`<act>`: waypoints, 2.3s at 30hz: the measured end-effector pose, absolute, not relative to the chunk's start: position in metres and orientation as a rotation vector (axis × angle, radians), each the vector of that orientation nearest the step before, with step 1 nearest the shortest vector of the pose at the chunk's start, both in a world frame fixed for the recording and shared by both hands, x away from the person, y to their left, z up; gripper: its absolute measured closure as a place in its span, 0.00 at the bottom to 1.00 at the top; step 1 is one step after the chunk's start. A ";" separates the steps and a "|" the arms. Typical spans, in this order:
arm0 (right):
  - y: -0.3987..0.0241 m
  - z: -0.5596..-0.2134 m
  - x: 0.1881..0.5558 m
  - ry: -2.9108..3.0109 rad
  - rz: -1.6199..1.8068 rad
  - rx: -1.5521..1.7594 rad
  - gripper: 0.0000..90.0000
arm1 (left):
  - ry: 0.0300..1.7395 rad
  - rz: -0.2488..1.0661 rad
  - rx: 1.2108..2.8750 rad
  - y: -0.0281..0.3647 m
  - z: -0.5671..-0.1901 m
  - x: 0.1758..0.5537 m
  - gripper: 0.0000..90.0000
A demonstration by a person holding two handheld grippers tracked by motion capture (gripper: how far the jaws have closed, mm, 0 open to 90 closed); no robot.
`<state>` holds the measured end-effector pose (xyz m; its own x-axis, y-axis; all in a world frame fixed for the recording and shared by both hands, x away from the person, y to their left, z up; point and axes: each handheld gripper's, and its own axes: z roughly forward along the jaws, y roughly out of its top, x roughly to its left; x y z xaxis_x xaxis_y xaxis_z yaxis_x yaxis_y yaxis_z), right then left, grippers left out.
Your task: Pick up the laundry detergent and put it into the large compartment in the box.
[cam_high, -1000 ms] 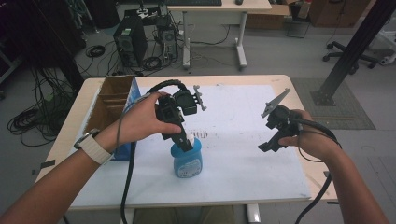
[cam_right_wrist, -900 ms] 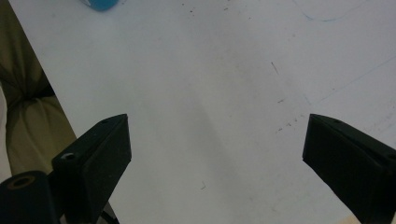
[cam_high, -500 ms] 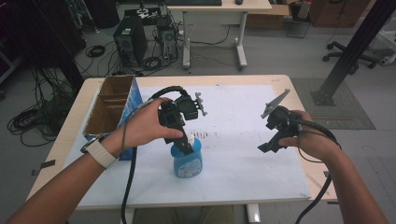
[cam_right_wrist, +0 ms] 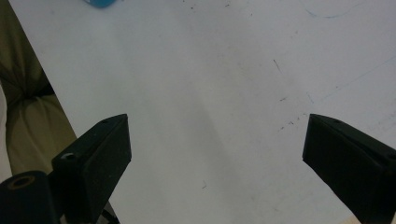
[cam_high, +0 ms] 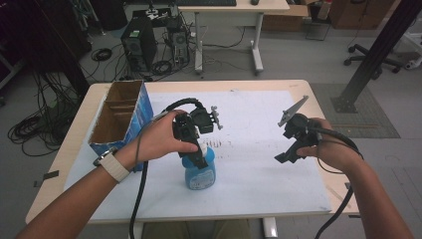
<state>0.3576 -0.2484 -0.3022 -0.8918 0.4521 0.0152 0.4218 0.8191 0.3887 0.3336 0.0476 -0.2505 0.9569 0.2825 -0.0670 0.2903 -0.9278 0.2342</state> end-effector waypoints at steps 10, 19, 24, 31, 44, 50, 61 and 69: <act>-0.248 -0.303 0.357 2.921 0.598 0.703 0.09 | 0.421 -0.064 2.863 0.047 -0.261 0.335 0.08; -0.247 -0.303 0.358 2.925 0.597 0.703 0.09 | 0.410 -0.068 2.866 0.047 -0.268 0.334 0.09; -0.246 -0.302 0.358 2.924 0.597 0.702 0.09 | 0.409 -0.071 2.868 0.047 -0.271 0.334 0.09; -0.246 -0.303 0.357 2.925 0.594 0.706 0.09 | 0.412 -0.068 2.872 0.047 -0.276 0.333 0.09; -0.247 -0.303 0.357 2.924 0.599 0.704 0.09 | 0.403 -0.069 2.880 0.044 -0.285 0.333 0.09; -0.246 -0.304 0.357 2.928 0.597 0.703 0.09 | 0.414 -0.073 2.880 0.044 -0.288 0.335 0.11; -0.247 -0.305 0.357 2.927 0.597 0.708 0.09 | 0.434 -0.080 2.871 0.044 -0.291 0.338 0.16; -0.248 -0.305 0.357 2.926 0.596 0.711 0.09 | 0.425 -0.087 2.873 0.044 -0.291 0.338 0.22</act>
